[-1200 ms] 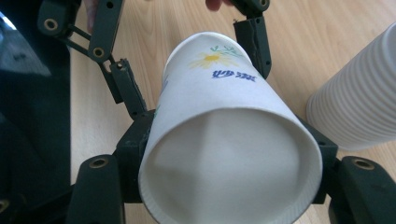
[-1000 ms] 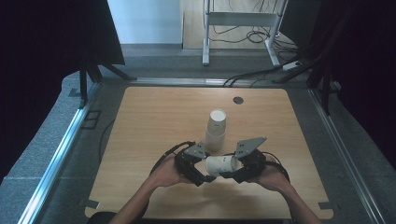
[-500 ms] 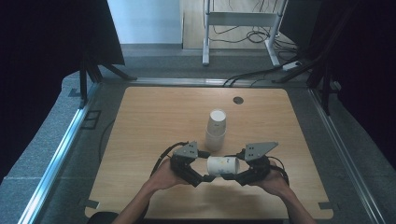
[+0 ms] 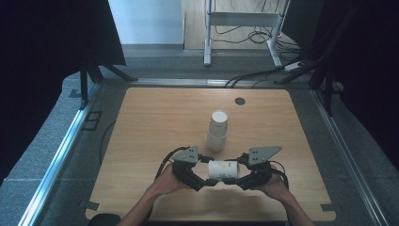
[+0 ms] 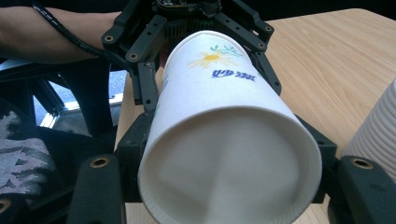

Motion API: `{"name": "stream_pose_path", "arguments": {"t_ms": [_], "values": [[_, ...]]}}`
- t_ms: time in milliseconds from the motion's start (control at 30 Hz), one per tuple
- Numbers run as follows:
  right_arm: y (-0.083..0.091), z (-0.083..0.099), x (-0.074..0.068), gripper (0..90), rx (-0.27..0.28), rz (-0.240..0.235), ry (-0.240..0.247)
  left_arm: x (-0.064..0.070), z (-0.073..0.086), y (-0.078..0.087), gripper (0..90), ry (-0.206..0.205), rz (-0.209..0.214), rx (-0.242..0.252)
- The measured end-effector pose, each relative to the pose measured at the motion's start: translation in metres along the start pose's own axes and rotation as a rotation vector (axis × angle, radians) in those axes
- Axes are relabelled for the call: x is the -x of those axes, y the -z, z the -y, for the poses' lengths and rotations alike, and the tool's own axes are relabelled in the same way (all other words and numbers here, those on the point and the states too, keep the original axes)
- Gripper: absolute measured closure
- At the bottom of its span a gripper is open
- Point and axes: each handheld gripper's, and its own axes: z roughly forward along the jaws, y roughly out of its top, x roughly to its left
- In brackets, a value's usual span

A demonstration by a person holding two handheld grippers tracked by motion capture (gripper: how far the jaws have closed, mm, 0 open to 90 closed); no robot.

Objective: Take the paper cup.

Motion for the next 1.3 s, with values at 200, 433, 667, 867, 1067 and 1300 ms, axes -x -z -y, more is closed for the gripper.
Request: {"name": "stream_pose_path", "arguments": {"t_ms": [200, 433, 667, 867, 1067, 1300], "values": [[0.0011, 0.0018, 0.0022, 36.7, 0.020, -0.011, -0.013, -0.0003, 0.0017, 0.0022, 29.6, 0.003, 0.030, 0.032], [-0.0001, 0.0027, 0.0041, 36.8, 0.007, -0.021, -0.019, -0.0002, 0.0033, 0.0019, 32.3, -0.005, 0.025, 0.022], [-0.0002, 0.0039, 0.0056, 37.0, 0.006, -0.027, -0.028, -0.0012, 0.0058, 0.0024, 36.1, -0.005, 0.032, 0.031], [-0.0004, 0.0049, 0.0065, 37.1, 0.005, -0.029, -0.034, -0.0011, 0.0068, 0.0034, 39.1, -0.008, 0.031, 0.036], [-0.0006, 0.0052, 0.0074, 36.9, 0.000, -0.028, -0.035, -0.0012, 0.0072, 0.0041, 41.0, -0.007, 0.029, 0.037], [-0.0020, 0.0045, 0.0073, 32.9, -0.012, -0.016, -0.031, -0.0017, 0.0057, 0.0042, 41.3, 0.003, 0.032, 0.034]]}}
